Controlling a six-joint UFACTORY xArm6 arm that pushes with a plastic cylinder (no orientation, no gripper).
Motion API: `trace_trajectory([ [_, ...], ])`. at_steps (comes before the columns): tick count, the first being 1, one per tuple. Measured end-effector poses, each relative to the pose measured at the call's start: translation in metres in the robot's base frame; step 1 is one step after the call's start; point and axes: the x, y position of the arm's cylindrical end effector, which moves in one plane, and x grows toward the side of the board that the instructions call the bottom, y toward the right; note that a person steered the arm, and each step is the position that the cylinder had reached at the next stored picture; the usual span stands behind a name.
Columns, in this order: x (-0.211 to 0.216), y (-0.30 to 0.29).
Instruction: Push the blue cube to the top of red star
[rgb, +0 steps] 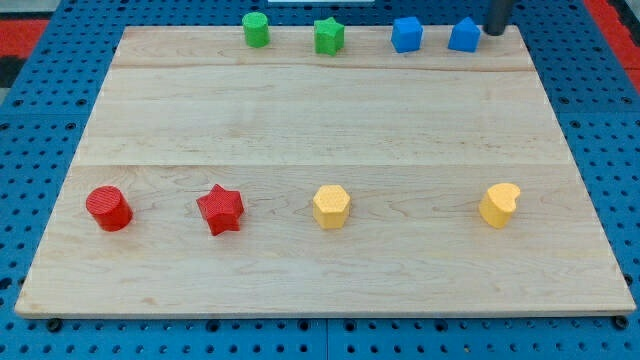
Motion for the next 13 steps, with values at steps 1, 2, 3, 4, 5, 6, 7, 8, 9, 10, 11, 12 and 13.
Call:
trace_trajectory([
  [1,0.008,-0.064],
  [2,-0.004,-0.084],
  [3,-0.014,-0.083],
  [4,-0.013,-0.122],
  [5,0.005,-0.168],
  [6,0.047,-0.187],
  [7,0.085,-0.208],
  [8,0.116,-0.243],
  [9,0.110,-0.241],
  [10,0.085,-0.223],
  [11,0.069,-0.250],
  [12,0.083,-0.296],
  [13,0.110,-0.327],
])
